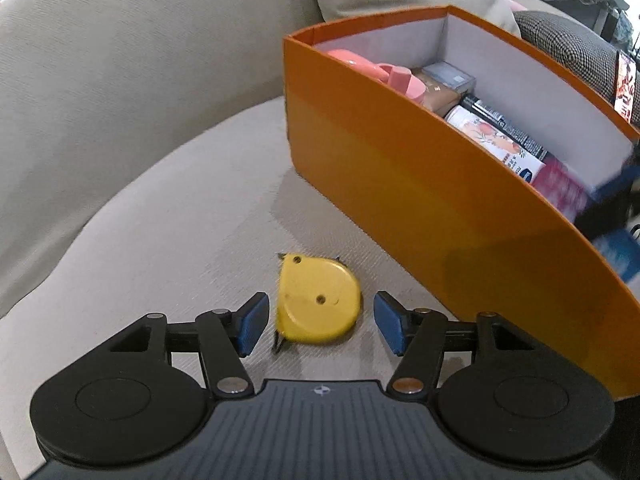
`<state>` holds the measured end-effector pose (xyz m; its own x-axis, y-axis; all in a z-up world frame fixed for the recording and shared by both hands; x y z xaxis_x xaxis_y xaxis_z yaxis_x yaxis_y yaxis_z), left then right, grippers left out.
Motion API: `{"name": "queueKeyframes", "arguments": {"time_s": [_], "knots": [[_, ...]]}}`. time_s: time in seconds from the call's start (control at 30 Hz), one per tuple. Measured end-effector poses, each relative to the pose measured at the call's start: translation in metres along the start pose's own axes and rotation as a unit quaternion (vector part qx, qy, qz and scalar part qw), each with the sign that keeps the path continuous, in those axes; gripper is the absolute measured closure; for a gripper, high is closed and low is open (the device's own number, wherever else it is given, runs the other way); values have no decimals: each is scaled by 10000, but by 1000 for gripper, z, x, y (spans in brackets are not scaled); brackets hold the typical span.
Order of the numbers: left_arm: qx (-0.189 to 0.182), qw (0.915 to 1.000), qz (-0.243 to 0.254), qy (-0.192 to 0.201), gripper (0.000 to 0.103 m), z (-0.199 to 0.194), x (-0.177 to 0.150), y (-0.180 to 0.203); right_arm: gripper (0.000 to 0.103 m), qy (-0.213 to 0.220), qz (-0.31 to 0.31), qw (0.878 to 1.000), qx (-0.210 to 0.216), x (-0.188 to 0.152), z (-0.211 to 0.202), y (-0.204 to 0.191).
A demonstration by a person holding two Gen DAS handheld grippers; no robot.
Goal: Organize rigid objects
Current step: 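Carry the tin into the orange box with the right gripper while the left approaches the tape measure, then grasp the yellow tape measure with the left gripper while the right releases the tin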
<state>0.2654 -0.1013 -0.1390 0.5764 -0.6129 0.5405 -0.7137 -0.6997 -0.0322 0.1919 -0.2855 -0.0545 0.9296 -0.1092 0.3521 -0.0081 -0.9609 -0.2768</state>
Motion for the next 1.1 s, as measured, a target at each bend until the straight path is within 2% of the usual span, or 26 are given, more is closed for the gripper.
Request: {"name": "queueKeyframes", "arguments": {"time_s": [0.17, 0.27, 0.37, 0.77, 0.87, 1.1], "knots": [[-54, 9998, 105, -129, 32, 12, 2, 1, 89, -362, 506, 9974, 365, -11, 33, 10], [21, 9994, 299, -199, 34, 21, 3, 5, 89, -433, 563, 9965, 445, -11, 46, 11], [67, 9992, 331, -224, 46, 27, 3, 5, 89, -488, 534, 9961, 495, -11, 55, 9], [57, 9997, 106, -208, 47, 7, -1, 11, 89, -594, 559, 9947, 624, -4, 96, 7], [-4, 9999, -27, -148, 47, -6, -1, 12, 89, -664, 522, 9948, 572, -3, 104, 5], [-91, 9999, -140, 32, 47, -36, 3, 19, 73, -692, 151, 9973, 168, -3, 106, 3]]}}
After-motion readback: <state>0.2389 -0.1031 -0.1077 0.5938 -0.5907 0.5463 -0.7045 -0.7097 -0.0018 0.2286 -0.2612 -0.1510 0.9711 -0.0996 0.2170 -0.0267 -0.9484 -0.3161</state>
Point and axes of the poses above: each gripper's, at about its wrist camera, not at the fingertips, and z roughly the way its jaws point, y to its right, x to its top, the point moved 4 cm from there along z, roughly the way its jaws point, and after that the axes turned 4 degrees about y, right-handed, at the moved point
